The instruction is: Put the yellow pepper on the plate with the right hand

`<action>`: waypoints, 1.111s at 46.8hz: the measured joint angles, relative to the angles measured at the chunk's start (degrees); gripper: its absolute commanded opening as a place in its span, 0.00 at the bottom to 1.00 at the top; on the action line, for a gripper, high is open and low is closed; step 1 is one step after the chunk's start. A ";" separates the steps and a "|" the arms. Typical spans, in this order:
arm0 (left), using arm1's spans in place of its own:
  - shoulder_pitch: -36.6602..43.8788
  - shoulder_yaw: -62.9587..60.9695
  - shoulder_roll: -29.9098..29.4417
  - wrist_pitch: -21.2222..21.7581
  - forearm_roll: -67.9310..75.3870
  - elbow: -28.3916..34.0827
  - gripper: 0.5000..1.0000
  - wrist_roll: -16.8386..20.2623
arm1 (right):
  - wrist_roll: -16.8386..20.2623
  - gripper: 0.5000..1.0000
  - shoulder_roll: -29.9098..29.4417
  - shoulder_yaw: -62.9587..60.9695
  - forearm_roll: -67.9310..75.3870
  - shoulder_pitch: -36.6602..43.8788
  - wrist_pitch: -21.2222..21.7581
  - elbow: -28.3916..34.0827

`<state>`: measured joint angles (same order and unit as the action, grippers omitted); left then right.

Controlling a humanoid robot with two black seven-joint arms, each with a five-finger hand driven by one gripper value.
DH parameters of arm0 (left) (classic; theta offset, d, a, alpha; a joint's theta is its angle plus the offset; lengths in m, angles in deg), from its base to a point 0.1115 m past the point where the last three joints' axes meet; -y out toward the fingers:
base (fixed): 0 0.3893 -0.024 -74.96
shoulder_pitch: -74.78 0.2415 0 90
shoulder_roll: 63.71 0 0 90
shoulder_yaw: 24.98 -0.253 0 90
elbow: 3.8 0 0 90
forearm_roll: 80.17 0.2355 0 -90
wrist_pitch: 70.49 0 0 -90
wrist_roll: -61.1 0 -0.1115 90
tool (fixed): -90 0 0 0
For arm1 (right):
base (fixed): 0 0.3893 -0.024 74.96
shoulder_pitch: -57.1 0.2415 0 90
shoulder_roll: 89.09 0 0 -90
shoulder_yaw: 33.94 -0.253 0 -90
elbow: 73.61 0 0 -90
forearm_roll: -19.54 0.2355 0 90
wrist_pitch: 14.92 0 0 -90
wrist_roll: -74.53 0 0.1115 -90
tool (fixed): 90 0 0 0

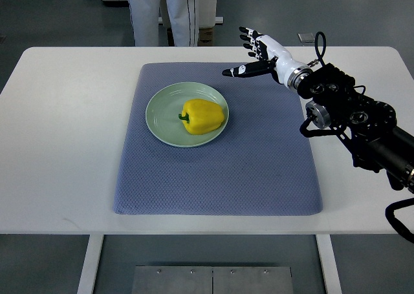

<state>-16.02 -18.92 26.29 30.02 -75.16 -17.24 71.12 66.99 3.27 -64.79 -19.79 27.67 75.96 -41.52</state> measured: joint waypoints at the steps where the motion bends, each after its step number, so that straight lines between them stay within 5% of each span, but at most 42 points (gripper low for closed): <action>1: 0.00 0.00 0.00 0.01 0.00 0.00 1.00 0.00 | 0.00 1.00 -0.03 -1.11 0.02 -0.37 -0.01 -0.24; 25: -0.02 0.00 0.00 -0.04 0.00 0.02 1.00 0.00 | -0.67 1.00 -0.53 -21.74 6.06 -6.56 -2.08 -3.87; 52: 0.01 0.00 0.00 0.00 0.00 -0.01 1.00 0.00 | -0.66 1.00 -2.10 -29.28 7.61 -10.48 -2.04 -3.89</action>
<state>-16.02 -18.92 26.29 30.02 -75.16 -17.25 71.12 66.33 1.16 -94.07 -12.18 17.19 73.91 -45.41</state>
